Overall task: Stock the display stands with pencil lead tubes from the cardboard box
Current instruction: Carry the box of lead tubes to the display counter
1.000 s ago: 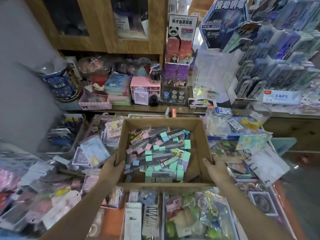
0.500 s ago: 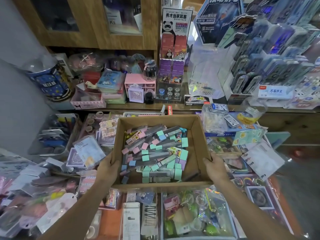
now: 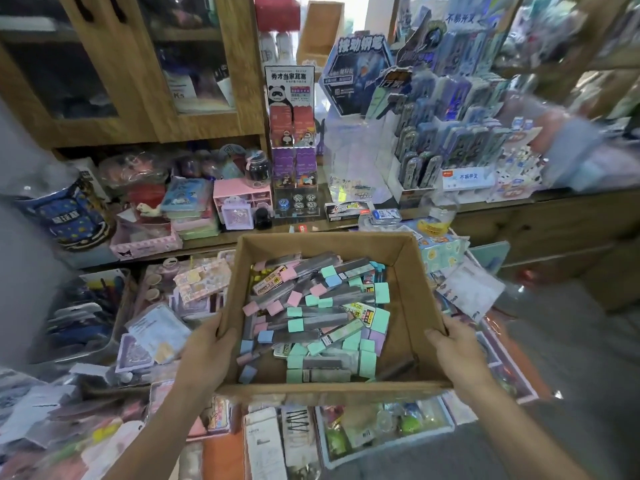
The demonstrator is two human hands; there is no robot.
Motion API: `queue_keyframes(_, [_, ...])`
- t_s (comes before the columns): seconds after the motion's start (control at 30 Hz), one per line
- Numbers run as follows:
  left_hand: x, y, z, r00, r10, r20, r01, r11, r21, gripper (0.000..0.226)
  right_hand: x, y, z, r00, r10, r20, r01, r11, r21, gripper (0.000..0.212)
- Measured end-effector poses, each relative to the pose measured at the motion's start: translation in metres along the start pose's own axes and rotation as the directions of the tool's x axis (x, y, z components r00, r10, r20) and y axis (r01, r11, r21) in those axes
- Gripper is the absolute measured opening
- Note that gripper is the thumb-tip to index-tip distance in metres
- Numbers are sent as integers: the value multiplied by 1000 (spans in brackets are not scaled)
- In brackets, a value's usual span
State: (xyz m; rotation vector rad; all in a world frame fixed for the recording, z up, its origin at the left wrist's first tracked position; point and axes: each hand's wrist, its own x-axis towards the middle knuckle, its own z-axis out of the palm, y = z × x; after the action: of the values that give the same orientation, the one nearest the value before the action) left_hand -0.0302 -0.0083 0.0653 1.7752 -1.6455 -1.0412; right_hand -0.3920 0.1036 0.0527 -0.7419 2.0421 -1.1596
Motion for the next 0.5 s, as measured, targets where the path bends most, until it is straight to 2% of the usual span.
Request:
queue_keyframes(0.1, [-17, 19, 3, 995, 70, 67, -72, 997, 21, 32, -35, 11, -30, 996, 40, -83, -38, 999, 25, 27])
queue_keyframes(0.23, [-40, 43, 21, 982, 111, 156, -120, 992, 50, 20, -81, 29, -73, 979, 91, -185, -84, 995, 46, 25])
queue_keyframes(0.37, [-72, 76, 51, 956, 157, 249, -173, 984, 43, 19, -115, 54, -123, 946, 124, -299, -108, 992, 72, 22])
queue_keyframes(0.5, [-110, 108, 94, 930, 208, 302, -231, 972, 41, 18, -138, 86, -179, 920, 170, -353, -142, 984, 104, 20])
